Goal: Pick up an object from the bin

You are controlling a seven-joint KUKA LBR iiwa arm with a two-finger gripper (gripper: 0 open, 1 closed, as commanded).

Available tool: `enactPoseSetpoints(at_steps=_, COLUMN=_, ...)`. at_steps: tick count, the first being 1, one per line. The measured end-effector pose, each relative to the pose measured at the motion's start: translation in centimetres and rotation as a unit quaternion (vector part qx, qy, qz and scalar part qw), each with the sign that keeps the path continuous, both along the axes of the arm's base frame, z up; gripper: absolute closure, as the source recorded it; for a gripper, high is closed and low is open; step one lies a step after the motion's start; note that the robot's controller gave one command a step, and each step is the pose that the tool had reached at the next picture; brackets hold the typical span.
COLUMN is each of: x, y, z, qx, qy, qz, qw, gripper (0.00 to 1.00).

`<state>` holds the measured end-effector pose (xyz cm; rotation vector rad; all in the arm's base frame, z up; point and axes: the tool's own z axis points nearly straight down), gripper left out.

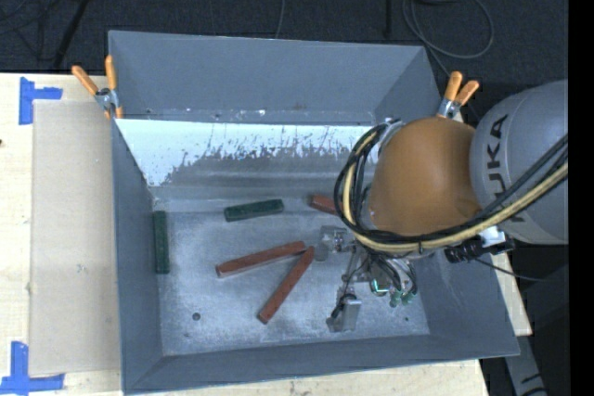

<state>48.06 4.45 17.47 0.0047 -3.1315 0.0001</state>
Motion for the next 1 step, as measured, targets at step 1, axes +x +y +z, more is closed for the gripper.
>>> enactPoseSetpoints(at_steps=1, x=0.99, y=6.32, z=-10.74, qx=0.001, qy=-0.0041, qz=0.096, qw=0.9953, gripper=0.00)
